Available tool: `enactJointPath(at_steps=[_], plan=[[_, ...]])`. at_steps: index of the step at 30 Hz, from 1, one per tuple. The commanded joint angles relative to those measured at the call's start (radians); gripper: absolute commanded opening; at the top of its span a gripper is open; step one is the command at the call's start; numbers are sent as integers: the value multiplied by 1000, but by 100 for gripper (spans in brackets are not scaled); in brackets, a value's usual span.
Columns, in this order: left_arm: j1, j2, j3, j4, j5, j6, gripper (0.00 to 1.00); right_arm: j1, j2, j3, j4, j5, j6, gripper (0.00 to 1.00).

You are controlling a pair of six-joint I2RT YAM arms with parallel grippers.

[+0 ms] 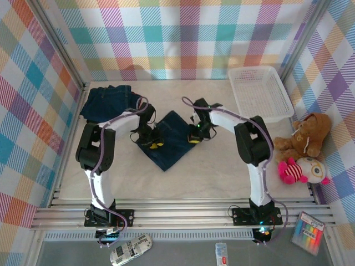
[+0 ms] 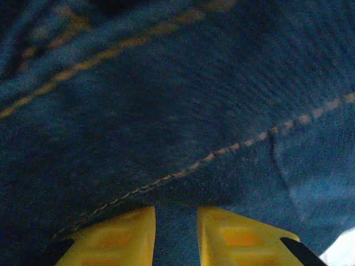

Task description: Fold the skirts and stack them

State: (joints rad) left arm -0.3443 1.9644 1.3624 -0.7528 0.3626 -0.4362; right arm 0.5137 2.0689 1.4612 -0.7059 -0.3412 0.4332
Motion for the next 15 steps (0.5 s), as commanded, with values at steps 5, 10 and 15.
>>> enactJointPath(at_steps=[5, 10, 15], plan=[[-9, 62, 234, -132, 4, 190, 29, 101, -306, -252, 260, -55, 404, 28], [23, -78, 175, -95, 10, 150, 44, 41, -429, -304, 234, 159, 351, 43], [51, -215, 33, -3, -63, 49, 64, 34, -459, -361, 336, 198, 278, 81]])
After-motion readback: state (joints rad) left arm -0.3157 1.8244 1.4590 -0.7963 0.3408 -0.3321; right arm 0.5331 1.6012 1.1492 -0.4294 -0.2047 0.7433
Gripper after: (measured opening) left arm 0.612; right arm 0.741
